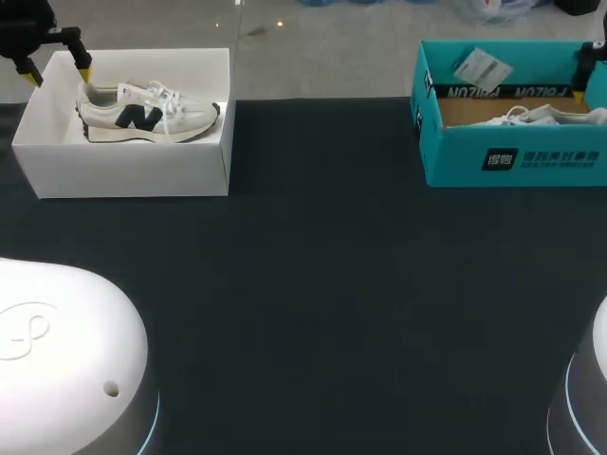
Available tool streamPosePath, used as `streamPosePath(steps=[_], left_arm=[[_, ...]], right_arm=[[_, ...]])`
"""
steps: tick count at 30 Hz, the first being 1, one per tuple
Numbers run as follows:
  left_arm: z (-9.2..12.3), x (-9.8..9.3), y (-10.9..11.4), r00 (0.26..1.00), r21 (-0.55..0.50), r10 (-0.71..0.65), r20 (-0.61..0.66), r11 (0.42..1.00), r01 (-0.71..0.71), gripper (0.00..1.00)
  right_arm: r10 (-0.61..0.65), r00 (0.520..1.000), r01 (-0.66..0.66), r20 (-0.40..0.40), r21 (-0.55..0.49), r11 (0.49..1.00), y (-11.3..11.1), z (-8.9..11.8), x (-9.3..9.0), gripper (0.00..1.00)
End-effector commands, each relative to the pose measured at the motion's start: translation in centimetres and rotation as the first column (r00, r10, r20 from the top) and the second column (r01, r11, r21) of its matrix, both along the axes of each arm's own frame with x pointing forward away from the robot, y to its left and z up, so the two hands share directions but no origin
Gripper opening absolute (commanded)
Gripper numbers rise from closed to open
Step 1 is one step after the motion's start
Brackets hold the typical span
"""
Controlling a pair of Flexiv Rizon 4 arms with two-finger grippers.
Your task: Take the shoe out of the shoebox, open the shoe tongue, remove and reinsert the insole, then place the shoe into the shoebox
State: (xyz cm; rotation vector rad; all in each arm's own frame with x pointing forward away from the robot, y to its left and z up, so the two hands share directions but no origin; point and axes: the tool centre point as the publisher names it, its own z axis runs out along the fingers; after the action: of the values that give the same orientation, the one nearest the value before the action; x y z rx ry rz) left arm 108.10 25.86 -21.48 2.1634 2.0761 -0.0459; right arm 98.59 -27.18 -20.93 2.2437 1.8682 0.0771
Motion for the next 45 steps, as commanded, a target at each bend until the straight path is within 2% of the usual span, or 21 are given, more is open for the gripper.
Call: streamPosePath(steps=[1,3,8,15,25,30,37,39,40,41,43,44,45], left_arm=[[0.0,0.0,0.0,1.000,0.002,0.000,-0.001,1.000,0.000,1.00],[-0.5,0.1,0.6,0.999,-0.024,0.027,-0.020,0.999,-0.027,1.00],[-1.3,1.3,1.5,0.998,0.016,0.038,-0.045,0.999,-0.038,1.00],[-3.4,4.9,3.1,0.995,0.104,0.048,-0.084,0.994,-0.039,1.00],[-6.5,9.0,5.0,0.996,0.136,0.018,-0.088,0.991,-0.006,1.00],[-7.6,10.1,5.2,0.995,0.171,0.016,-0.099,0.985,0.001,1.00],[-7.5,10.3,3.9,0.997,0.191,0.000,-0.081,0.982,0.015,1.00],[-7.8,10.7,3.8,0.997,0.196,0.001,-0.074,0.980,0.014,0.68],[-8.0,10.9,3.8,0.997,0.203,0.003,-0.072,0.979,0.011,0.43],[-8.1,11.1,3.7,0.998,0.201,0.007,-0.064,0.980,0.007,0.34],[-8.5,11.6,3.8,0.999,0.209,0.013,-0.053,0.978,-0.002,0.25],[-8.7,11.8,3.9,0.999,0.203,0.016,-0.048,0.979,-0.006,0.25],[-9.0,12.1,3.9,0.999,0.201,0.017,-0.048,0.980,-0.007,0.18]], right_arm=[[-0.001,1.000,0.001,0.002,-0.001,1.000,0.0,0.0,0.0,1.00],[-0.001,1.000,0.001,0.002,-0.001,1.000,0.0,0.0,0.0,1.00],[-0.001,1.000,0.001,0.002,-0.001,1.000,0.0,0.0,0.0,1.00],[-0.001,1.000,0.001,0.002,-0.001,1.000,0.0,0.0,0.0,1.00],[-0.001,1.000,0.001,0.002,-0.001,1.000,0.0,0.0,0.0,1.00],[-0.001,1.000,0.001,0.002,-0.001,1.000,0.0,0.0,0.0,1.00],[-0.001,1.000,0.001,0.002,-0.001,1.000,0.0,0.0,0.0,1.00],[-0.001,1.000,0.001,0.002,-0.001,1.000,0.0,0.0,0.0,1.00],[-0.001,1.000,0.001,0.002,-0.001,1.000,0.0,0.0,0.0,1.00],[-0.001,1.000,0.001,0.002,-0.001,1.000,0.0,0.0,0.0,1.00],[-0.001,1.000,0.001,0.002,-0.001,1.000,0.0,0.0,0.0,1.00],[-0.001,1.000,0.001,0.002,-0.001,1.000,0.0,0.0,0.0,1.00],[-0.001,1.000,0.001,0.002,-0.001,1.000,0.0,0.0,0.0,1.00]])
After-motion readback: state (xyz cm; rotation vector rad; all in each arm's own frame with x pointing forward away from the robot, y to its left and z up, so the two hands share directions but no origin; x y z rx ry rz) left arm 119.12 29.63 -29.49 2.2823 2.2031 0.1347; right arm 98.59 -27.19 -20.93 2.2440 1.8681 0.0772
